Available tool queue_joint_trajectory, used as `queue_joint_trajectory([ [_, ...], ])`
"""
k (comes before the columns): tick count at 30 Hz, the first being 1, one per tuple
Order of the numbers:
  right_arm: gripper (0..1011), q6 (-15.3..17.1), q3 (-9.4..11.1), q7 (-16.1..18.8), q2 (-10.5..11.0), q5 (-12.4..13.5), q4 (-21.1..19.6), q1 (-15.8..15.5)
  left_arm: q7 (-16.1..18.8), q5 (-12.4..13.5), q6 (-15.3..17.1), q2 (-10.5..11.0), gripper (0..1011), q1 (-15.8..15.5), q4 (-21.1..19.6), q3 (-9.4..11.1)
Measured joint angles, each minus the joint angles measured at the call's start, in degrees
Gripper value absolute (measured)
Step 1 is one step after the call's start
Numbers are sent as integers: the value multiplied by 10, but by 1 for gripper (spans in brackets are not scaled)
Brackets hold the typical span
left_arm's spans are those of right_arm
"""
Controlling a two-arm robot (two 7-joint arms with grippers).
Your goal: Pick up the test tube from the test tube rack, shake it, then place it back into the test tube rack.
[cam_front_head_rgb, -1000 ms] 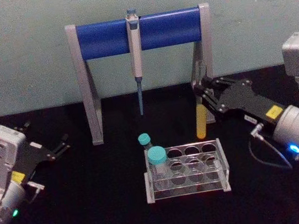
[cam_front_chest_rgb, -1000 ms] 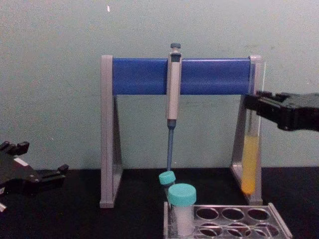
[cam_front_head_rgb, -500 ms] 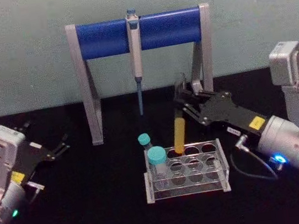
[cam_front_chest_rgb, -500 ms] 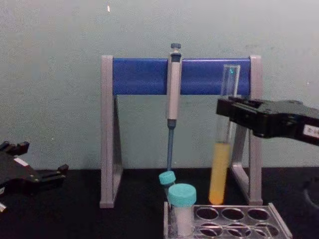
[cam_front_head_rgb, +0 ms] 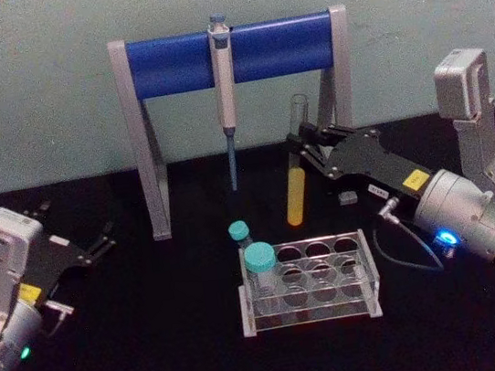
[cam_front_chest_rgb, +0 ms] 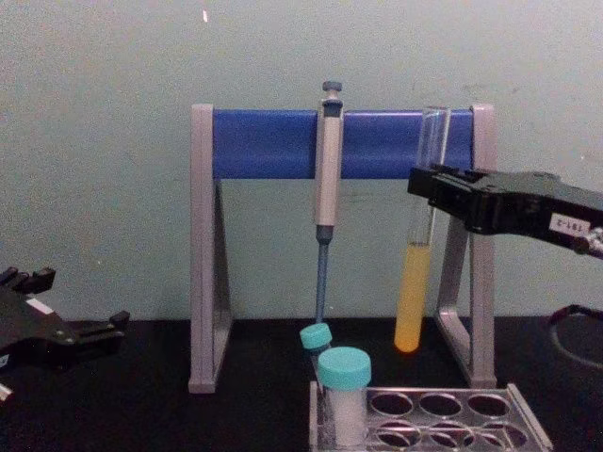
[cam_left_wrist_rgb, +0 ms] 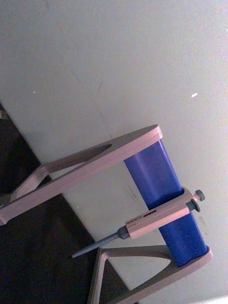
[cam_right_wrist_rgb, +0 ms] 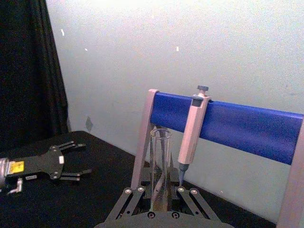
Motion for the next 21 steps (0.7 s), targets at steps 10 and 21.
queue_joint_trajectory([
  [10,216,10,13,-12,15,-9,-13,-10,0,0,0,0,1001,0,0,0],
  [21,216,34,27,-7,55,-12,-68,-55,0,0,0,0,1001,0,0,0],
])
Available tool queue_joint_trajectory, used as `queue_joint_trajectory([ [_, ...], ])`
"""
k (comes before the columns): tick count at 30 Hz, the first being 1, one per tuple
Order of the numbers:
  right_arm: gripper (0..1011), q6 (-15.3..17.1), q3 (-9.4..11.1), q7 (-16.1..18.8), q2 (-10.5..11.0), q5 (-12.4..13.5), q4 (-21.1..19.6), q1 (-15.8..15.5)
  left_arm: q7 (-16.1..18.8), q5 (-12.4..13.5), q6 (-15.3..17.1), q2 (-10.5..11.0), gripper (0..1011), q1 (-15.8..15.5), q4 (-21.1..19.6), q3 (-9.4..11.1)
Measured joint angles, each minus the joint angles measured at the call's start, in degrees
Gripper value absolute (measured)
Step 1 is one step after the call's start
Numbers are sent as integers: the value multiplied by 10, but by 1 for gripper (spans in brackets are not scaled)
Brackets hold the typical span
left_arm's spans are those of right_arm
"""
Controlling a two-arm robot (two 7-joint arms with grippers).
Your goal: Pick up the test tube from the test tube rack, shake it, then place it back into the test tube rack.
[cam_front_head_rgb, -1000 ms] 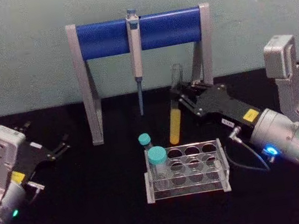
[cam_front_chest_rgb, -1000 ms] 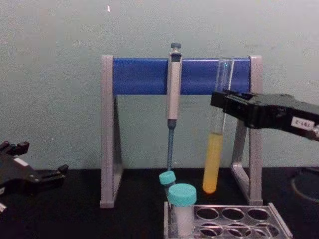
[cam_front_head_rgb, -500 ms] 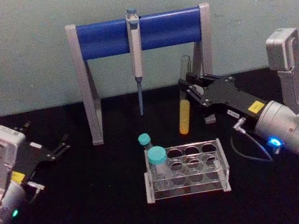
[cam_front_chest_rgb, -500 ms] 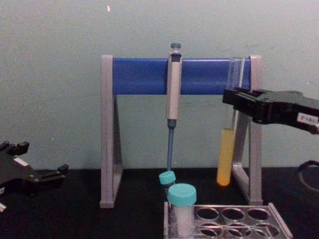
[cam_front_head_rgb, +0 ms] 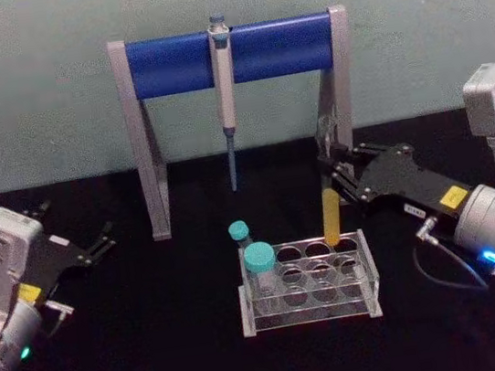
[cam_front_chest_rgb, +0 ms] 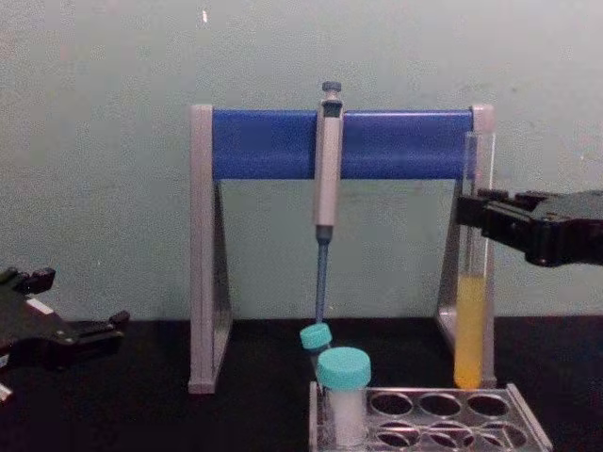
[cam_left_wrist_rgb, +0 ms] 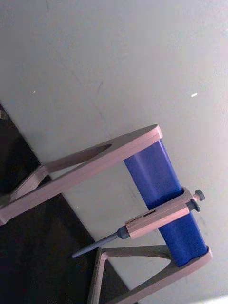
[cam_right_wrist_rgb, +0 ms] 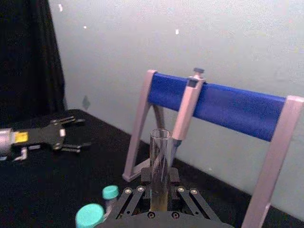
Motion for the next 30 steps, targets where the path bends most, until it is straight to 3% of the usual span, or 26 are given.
queue_joint_trajectory([
  [5,216,6,-5,11,7,4,-18,-11,0,0,0,0,1001,0,0,0],
  [11,216,5,-21,22,0,14,-22,-6,0,0,0,0,1001,0,0,0],
  [22,216,-9,-38,22,-29,20,15,32,0,0,0,0,1001,0,0,0],
  [30,216,-12,-35,7,-42,21,40,53,0,0,0,0,1001,0,0,0],
])
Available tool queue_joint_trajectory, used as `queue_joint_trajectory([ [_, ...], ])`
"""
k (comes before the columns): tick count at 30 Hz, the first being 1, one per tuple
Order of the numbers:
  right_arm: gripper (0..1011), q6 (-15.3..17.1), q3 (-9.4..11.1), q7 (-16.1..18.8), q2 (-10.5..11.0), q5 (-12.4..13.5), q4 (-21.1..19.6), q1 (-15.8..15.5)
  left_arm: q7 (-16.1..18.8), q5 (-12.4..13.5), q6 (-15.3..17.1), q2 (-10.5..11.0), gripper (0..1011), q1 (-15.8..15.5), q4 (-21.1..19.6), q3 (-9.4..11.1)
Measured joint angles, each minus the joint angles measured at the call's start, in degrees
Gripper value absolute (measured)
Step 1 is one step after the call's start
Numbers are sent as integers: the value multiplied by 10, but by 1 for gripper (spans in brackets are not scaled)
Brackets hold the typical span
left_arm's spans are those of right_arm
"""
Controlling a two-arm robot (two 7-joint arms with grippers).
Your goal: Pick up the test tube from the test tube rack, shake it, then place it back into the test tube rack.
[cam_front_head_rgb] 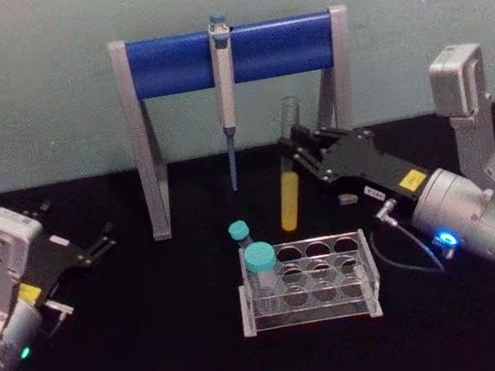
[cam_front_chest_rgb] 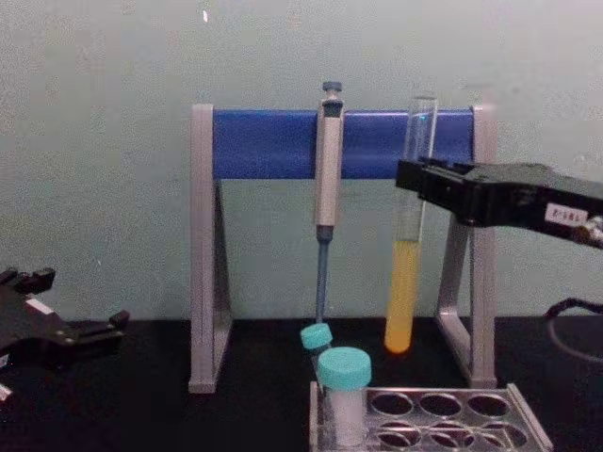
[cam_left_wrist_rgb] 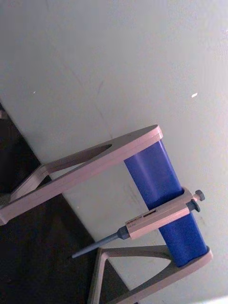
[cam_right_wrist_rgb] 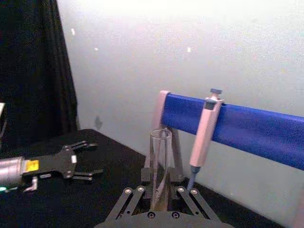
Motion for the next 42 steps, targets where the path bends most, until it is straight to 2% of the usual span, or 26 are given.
queue_joint_trajectory([
  [20,216,3,11,-11,3,-6,0,-2,0,0,0,0,1001,0,0,0],
  [26,216,4,21,-16,11,-9,-7,-9,0,0,0,0,1001,0,0,0],
  [33,216,9,41,-21,31,-9,-33,-36,0,0,0,0,1001,0,0,0],
  [42,216,15,53,-20,57,-7,-77,-80,0,0,0,0,1001,0,0,0],
])
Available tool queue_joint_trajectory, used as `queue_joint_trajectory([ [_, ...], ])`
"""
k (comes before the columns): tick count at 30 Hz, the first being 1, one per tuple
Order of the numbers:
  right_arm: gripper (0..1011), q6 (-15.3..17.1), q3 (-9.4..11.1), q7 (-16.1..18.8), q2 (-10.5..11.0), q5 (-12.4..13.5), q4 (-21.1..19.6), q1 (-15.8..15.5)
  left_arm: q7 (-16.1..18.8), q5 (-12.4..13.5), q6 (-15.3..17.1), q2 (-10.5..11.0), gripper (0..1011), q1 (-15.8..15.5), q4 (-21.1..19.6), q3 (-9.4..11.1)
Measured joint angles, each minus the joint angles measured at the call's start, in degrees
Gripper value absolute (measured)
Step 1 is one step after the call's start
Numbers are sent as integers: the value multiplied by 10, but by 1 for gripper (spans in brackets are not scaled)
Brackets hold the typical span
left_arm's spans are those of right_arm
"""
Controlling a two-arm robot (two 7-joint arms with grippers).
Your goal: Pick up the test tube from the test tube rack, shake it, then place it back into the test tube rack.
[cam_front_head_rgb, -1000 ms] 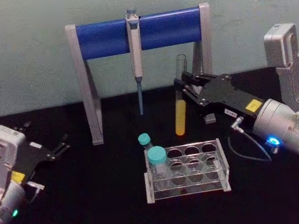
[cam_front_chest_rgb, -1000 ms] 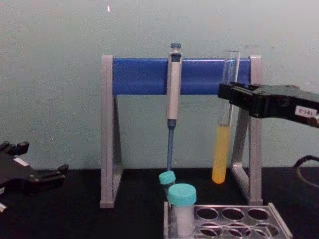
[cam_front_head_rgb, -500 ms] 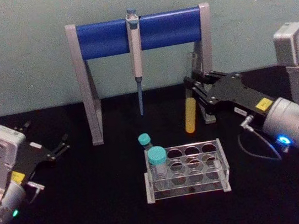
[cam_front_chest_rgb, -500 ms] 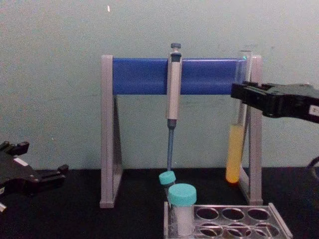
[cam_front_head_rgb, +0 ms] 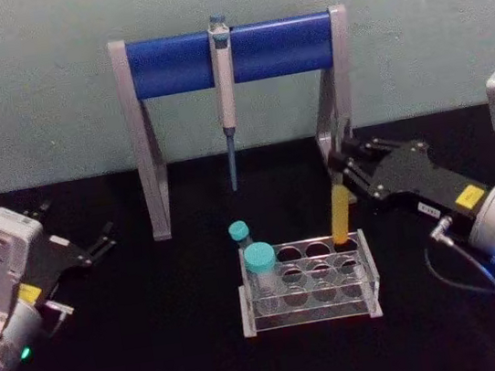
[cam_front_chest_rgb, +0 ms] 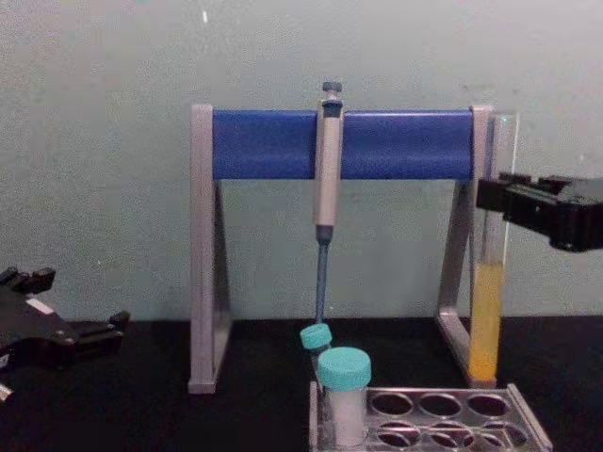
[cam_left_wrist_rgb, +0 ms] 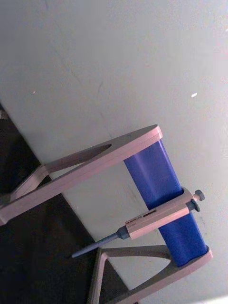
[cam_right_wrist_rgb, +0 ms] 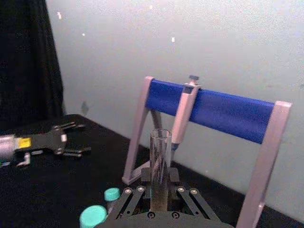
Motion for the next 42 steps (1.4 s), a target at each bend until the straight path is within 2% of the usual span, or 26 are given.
queue_joint_trajectory([
  [4,216,2,-3,7,6,1,-16,-13,0,0,0,0,1001,0,0,0],
  [9,216,1,-15,16,2,2,-19,-9,0,0,0,0,1001,0,0,0],
  [15,216,-1,-32,26,-9,2,-7,11,0,0,0,0,1001,0,0,0],
  [23,216,-11,-54,33,-32,-3,29,54,0,0,0,0,1001,0,0,0],
  [30,216,-14,-57,26,-47,-7,56,78,0,0,0,0,1001,0,0,0],
  [34,216,-15,-53,19,-51,-8,67,84,0,0,0,0,1001,0,0,0],
  [42,216,-15,-40,8,-48,-10,69,81,0,0,0,0,1001,0,0,0],
])
